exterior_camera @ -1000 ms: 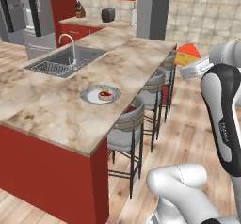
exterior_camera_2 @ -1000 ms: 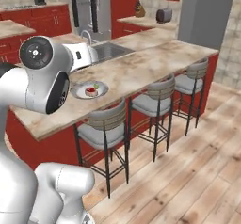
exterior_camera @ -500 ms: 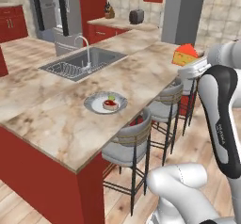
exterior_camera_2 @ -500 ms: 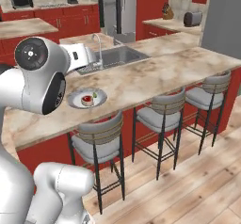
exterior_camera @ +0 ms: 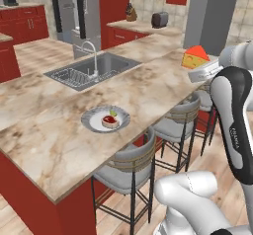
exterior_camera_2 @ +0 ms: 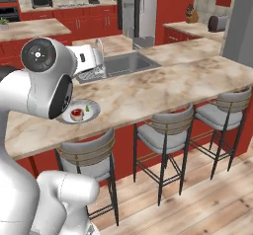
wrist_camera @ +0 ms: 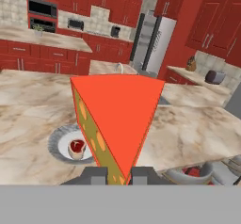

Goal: Take the cheese, steak, and lemon wedge from the fridge and place them on the plate on the dining counter to create an appetizer plate.

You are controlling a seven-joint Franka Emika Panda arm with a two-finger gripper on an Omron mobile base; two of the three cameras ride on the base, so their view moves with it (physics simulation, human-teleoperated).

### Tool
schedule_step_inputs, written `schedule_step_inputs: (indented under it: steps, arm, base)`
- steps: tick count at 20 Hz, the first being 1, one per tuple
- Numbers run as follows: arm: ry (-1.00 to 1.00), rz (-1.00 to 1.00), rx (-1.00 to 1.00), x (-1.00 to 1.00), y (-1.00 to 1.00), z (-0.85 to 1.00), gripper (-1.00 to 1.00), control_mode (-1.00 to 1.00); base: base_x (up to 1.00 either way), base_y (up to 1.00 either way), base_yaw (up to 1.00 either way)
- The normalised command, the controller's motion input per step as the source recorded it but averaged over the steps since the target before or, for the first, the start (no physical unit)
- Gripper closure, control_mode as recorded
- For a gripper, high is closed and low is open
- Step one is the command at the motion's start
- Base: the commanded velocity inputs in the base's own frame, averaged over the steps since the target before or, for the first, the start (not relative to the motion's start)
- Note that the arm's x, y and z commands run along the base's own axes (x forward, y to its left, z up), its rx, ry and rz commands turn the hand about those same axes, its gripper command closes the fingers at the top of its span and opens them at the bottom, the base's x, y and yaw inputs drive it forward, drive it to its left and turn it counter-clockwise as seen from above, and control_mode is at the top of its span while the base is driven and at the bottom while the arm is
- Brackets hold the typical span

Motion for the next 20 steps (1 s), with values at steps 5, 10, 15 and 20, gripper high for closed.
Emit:
schedule_step_inputs:
  steps: [5,10,15,20]
  arm:
    - [0.00,0.00,0.00,0.00,0.00,0.00,1.00,1.00]
    - [0.00,0.00,0.00,0.00,0.00,0.00,1.00,1.00]
    - [0.00,0.00,0.00,0.00,0.00,0.00,1.00,1.00]
    - [0.00,0.00,0.00,0.00,0.00,0.00,1.00,1.00]
  base:
    - [0.41,0.00,0.19]
    - [0.63,0.00,0.19]
    - [0.95,0.00,0.18]
    - [0.81,0.00,0.10]
